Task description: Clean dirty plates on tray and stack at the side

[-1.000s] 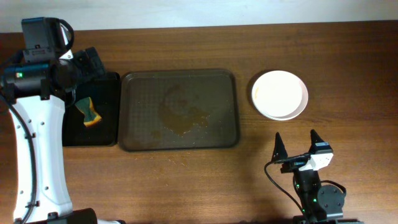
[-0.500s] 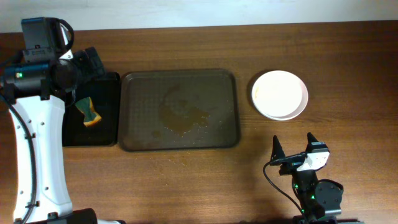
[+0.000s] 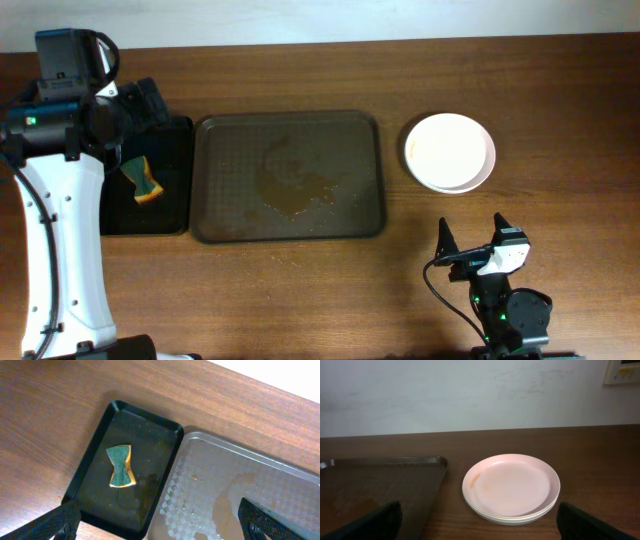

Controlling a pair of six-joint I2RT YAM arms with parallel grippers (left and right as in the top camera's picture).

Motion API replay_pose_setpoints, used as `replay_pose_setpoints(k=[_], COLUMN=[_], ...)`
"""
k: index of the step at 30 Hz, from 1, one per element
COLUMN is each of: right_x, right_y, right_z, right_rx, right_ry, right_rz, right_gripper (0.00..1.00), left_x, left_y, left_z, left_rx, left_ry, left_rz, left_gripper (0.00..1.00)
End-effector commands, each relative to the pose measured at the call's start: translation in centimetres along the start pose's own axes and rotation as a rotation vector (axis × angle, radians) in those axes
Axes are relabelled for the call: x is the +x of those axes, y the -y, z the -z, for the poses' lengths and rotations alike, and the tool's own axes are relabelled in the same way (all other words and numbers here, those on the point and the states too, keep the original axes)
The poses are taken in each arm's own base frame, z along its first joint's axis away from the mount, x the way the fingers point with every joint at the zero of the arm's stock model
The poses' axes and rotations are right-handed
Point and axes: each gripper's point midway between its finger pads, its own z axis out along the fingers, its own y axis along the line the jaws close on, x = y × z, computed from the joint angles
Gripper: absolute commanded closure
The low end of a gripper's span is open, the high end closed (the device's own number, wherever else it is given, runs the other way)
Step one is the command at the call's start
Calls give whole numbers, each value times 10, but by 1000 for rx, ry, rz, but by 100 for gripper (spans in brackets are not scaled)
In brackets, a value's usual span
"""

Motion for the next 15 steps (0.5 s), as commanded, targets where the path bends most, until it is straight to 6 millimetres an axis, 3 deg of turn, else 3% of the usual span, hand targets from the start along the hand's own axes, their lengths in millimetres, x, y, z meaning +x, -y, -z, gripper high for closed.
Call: replay_pose_setpoints(k=[1,8,12,15], right_x=[4,4,4,5], right_y=[-3,-3,-3,-3], right_z=[-1,-1,-1,-1], right_rx=[-17,-18,-18,-17], right_ry=[-12,-12,-12,-12], right_rz=[1,1,1,1], right_gripper=[2,2,2,2], left_x=[-2,3,17,41], left_y=[-10,4,1,-4], left_z=[18,48,47,39], left_rx=[-18,98,121,130], left_ry=[44,201,328,405], left_rz=[2,-180,-170,-164], left_gripper=[1,1,1,1])
